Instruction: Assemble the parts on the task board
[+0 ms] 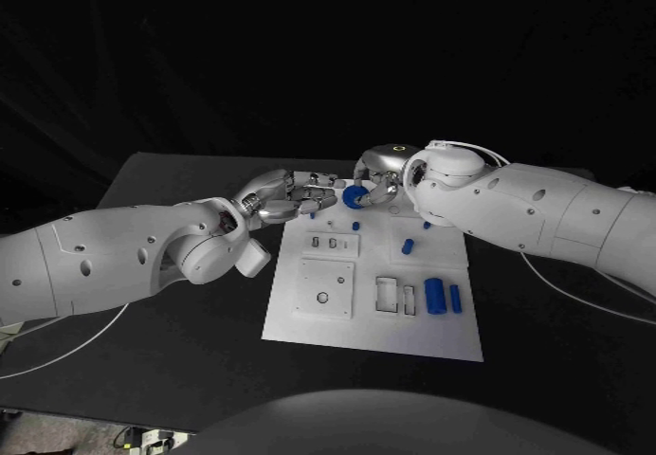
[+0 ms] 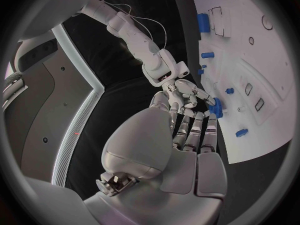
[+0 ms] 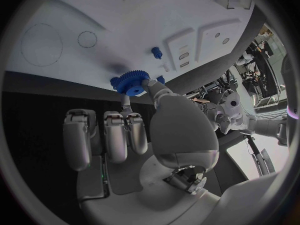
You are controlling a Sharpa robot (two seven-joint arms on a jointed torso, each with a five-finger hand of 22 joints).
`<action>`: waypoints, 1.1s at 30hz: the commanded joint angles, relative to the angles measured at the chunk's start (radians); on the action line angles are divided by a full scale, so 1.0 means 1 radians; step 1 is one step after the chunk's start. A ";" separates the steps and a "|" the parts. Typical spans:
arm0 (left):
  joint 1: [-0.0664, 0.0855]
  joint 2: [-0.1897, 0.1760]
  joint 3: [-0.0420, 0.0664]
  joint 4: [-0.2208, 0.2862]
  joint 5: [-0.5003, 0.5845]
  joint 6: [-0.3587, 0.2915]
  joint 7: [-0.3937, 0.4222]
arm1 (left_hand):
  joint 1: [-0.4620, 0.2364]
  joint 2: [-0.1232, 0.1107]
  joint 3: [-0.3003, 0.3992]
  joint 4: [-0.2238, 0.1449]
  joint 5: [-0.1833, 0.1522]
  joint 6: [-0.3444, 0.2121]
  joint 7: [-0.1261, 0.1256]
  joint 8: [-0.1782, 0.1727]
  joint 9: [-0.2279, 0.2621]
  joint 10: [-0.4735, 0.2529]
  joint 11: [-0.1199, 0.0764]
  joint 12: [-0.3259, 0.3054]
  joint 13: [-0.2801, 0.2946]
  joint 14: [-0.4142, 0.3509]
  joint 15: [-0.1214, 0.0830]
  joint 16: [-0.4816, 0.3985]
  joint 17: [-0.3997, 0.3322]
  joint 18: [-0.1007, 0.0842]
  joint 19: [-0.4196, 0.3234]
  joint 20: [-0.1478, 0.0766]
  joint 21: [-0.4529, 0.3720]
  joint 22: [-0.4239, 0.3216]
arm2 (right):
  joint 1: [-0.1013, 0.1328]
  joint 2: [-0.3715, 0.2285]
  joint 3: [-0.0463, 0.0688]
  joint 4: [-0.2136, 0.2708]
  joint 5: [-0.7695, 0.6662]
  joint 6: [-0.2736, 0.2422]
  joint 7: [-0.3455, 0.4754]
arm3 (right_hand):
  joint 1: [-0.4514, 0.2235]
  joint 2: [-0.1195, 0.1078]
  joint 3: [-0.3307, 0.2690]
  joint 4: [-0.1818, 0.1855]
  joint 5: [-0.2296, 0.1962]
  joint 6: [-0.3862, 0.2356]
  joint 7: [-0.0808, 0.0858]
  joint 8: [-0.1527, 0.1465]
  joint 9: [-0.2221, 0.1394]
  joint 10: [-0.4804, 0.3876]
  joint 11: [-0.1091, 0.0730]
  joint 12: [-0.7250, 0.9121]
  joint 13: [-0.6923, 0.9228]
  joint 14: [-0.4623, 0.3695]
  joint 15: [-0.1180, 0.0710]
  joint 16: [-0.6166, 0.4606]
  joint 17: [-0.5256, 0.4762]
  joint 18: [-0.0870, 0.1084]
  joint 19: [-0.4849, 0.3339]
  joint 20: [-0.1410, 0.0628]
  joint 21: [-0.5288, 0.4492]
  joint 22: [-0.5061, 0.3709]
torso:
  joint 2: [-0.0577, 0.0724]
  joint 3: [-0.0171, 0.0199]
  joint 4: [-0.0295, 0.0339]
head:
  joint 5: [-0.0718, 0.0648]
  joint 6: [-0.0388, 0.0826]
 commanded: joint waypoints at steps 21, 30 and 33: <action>0.001 0.007 0.001 0.000 0.010 -0.001 0.003 | 0.006 -0.001 -0.001 0.000 0.003 0.004 0.003 0.003 0.000 0.011 0.002 0.008 0.001 0.008 0.002 0.007 0.002 0.007 0.009 0.002 0.005 0.002 | -0.018 0.031 0.001 -0.039 0.000 0.026 0.000 | -0.005 0.005 0.012 0.000 -0.011 -0.004 -0.004 -0.036 0.002 0.104 0.009 0.004 0.263 0.106 0.006 0.003 0.263 -0.010 0.021 0.000 -0.008 0.227 | 0.000 0.0005 -0.0014 | 0.006 0.000; 0.001 0.011 0.001 -0.004 0.017 0.000 0.004 | 0.006 -0.002 -0.001 0.000 0.003 0.003 0.003 0.003 0.000 0.011 0.002 0.008 0.001 0.008 0.002 0.007 0.002 0.007 0.010 0.002 0.005 0.002 | -0.019 0.036 0.002 -0.044 0.003 0.022 0.003 | -0.015 -0.004 0.031 0.006 -0.012 -0.059 0.012 -0.146 -0.096 0.104 0.023 0.004 0.263 0.106 0.020 0.003 0.263 -0.008 0.016 0.012 -0.014 0.224 | 0.000 -0.0004 -0.0025 | 0.006 0.000; 0.001 0.013 0.001 -0.005 0.020 0.002 0.003 | 0.006 -0.002 -0.001 0.000 0.003 0.003 0.003 0.003 0.000 0.011 0.002 0.008 0.001 0.008 0.002 0.007 0.002 0.007 0.010 0.002 0.005 0.002 | -0.019 0.036 0.002 -0.044 0.005 0.025 0.003 | -0.016 -0.005 0.033 0.005 -0.020 -0.071 0.014 -0.171 -0.124 0.104 0.025 0.004 0.263 0.106 0.021 0.003 0.263 -0.008 0.015 0.015 -0.015 0.224 | -0.001 -0.0003 -0.0011 | 0.004 0.000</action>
